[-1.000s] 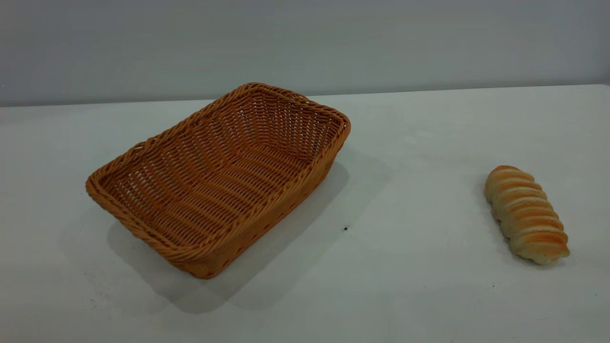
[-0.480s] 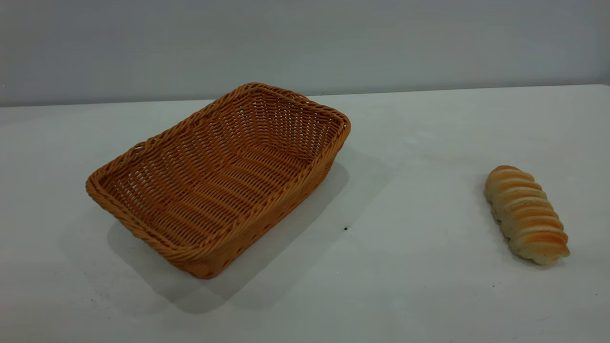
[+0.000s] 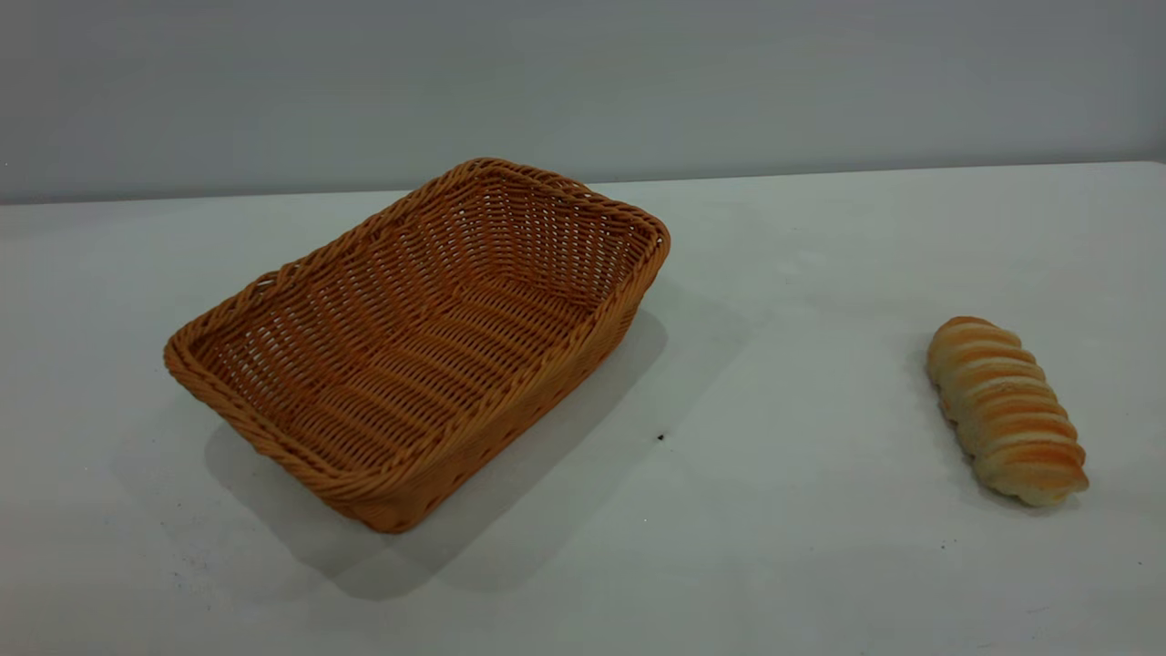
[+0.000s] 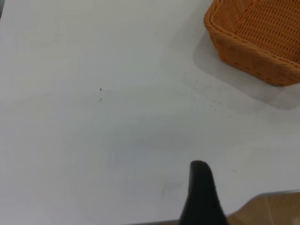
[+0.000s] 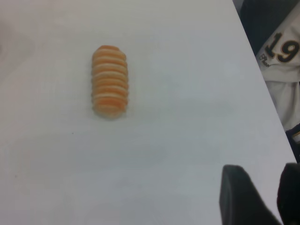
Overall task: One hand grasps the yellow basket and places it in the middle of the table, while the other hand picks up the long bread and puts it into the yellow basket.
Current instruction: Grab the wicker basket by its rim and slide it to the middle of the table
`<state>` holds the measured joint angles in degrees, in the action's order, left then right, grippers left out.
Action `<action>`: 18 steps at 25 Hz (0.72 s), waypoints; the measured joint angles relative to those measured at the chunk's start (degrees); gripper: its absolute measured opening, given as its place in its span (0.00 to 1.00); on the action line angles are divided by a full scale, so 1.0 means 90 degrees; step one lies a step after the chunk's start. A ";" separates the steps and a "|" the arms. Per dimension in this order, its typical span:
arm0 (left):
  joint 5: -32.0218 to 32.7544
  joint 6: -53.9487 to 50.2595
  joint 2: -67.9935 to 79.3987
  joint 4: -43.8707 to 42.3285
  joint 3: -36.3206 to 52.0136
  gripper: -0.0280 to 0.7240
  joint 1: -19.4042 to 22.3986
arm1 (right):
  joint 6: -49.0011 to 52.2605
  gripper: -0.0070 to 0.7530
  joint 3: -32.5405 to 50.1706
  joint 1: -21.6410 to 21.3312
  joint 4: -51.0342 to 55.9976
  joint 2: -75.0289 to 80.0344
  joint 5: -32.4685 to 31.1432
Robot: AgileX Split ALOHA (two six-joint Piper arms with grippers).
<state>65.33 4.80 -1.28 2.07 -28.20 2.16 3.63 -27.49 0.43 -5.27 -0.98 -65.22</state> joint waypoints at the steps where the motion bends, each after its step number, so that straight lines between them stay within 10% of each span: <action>1: 0.0000 0.0000 0.0000 0.0033 0.0000 0.81 0.0000 | 0.0000 0.33 0.0000 0.0000 0.0000 0.0000 0.0000; 18: 0.0000 -0.0022 0.0000 0.0158 0.0000 0.81 -0.0674 | 0.0000 0.33 0.0000 0.0899 0.0002 0.0000 0.0000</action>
<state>65.33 4.61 -1.28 3.49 -28.20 -3.91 3.63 -27.49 8.52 -5.25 -0.98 -65.22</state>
